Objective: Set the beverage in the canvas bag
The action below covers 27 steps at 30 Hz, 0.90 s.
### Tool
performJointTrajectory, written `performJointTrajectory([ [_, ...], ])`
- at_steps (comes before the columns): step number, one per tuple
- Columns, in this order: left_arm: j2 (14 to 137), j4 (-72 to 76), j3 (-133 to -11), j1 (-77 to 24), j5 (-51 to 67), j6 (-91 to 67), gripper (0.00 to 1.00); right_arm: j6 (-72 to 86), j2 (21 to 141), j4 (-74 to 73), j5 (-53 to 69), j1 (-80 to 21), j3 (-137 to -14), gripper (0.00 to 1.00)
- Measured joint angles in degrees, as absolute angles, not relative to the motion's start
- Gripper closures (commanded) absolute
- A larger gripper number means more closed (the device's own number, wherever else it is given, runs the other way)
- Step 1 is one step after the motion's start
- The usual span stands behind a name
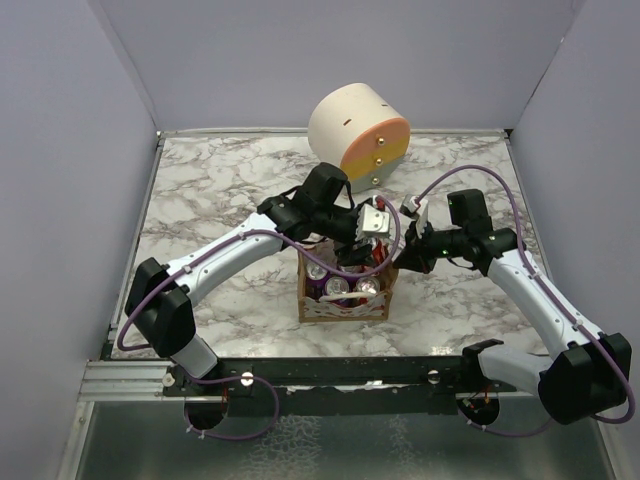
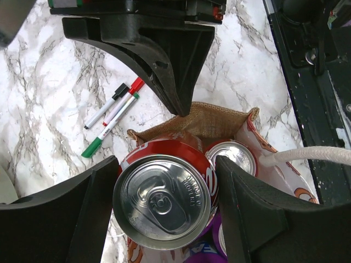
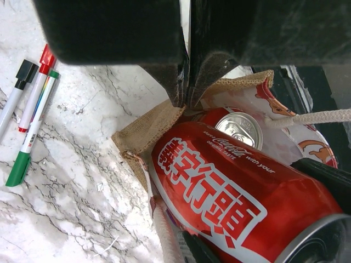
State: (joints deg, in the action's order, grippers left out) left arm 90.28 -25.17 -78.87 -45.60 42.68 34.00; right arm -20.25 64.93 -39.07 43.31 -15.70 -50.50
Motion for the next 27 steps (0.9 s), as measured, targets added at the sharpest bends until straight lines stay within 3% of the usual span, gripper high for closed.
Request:
performJointTrajectory([
  [27,92.9,-26.9,-80.9,-47.5,43.6,42.4,1.0,-20.3,64.5,-39.4,43.2,-15.2,-50.5,0.99],
])
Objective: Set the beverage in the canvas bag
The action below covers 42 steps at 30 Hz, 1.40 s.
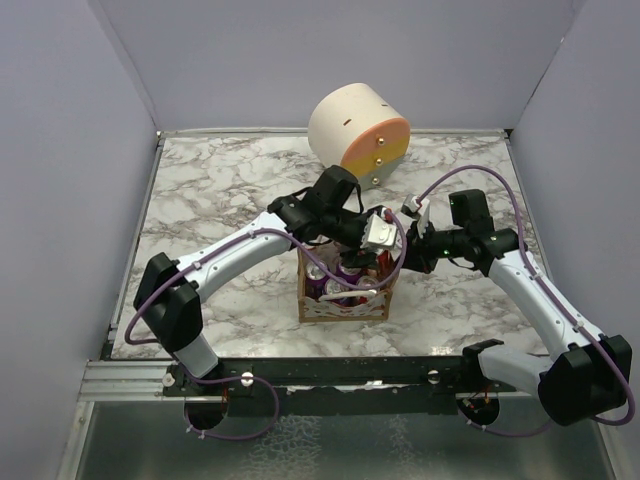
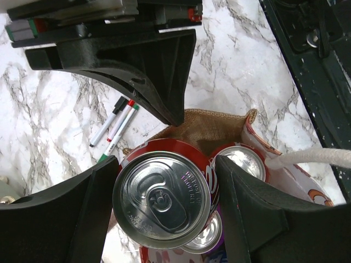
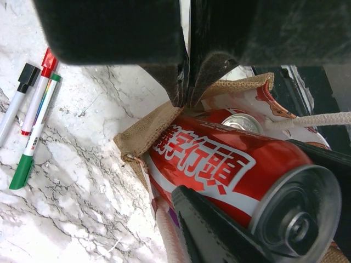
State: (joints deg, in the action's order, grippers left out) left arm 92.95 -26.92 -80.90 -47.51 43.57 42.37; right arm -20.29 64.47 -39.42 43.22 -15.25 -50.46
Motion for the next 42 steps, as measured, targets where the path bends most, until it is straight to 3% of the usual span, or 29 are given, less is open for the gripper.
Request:
performJointTrajectory([
  [30,98.3,-29.8,-82.0,-47.9,41.6,44.0,1.0,-20.7,64.1,-39.4,43.3,-15.0,-50.3,0.99],
  [42,99.0,-26.9,-78.8,-48.1,40.6,45.5,0.82,-20.9,63.9,-39.4,43.3,-15.0,-50.2,0.99],
])
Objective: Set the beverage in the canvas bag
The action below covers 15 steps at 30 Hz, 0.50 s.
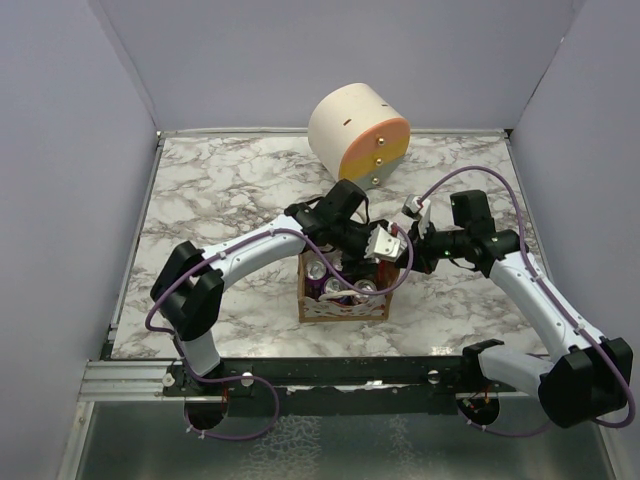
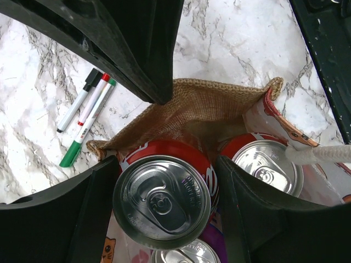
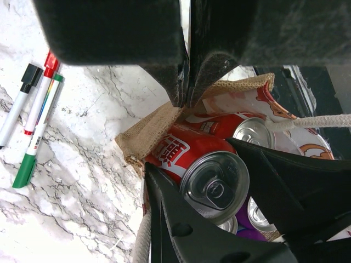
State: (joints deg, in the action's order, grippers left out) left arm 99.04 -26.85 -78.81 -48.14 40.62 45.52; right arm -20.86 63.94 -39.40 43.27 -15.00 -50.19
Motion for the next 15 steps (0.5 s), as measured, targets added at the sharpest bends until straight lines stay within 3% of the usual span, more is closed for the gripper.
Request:
performJointTrajectory([
  [6,99.1,-26.2,-78.1,-48.4,40.4,46.2,0.71,-21.0,63.4,-39.2,43.2,-15.0,-50.0,0.99],
  [15,99.1,-26.0,-78.0,-48.7,39.3,46.1,0.43,-21.3,63.0,-39.0,43.2,-14.9,-49.8,0.99],
])
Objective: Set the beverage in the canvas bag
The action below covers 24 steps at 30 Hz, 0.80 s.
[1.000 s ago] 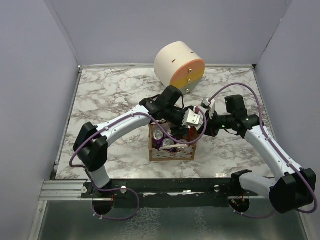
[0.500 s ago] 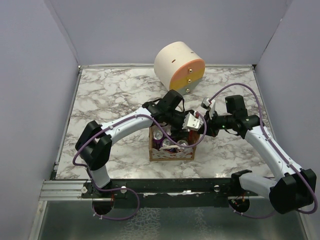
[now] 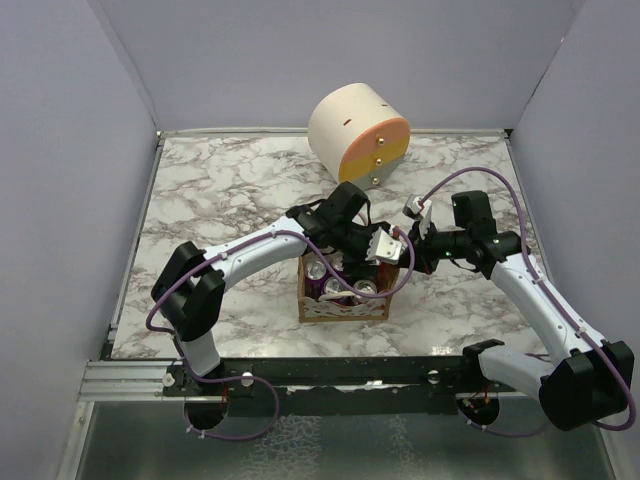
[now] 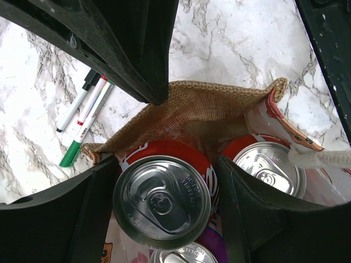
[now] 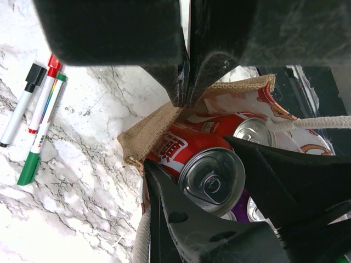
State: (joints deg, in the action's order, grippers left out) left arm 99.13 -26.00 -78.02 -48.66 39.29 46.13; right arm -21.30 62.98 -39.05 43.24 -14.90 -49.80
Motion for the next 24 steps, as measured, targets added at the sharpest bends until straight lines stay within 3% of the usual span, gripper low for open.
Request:
performJointTrajectory([
  [13,99.1,-26.0,-78.0,-48.9,38.6,46.1,0.24,-21.3,63.0,-39.0,43.3,-14.9,-49.8,0.99],
  [24,99.0,-26.7,-78.1,-48.9,38.5,46.0,0.18,-21.3,62.9,-38.9,43.3,-14.9,-49.8,0.99],
])
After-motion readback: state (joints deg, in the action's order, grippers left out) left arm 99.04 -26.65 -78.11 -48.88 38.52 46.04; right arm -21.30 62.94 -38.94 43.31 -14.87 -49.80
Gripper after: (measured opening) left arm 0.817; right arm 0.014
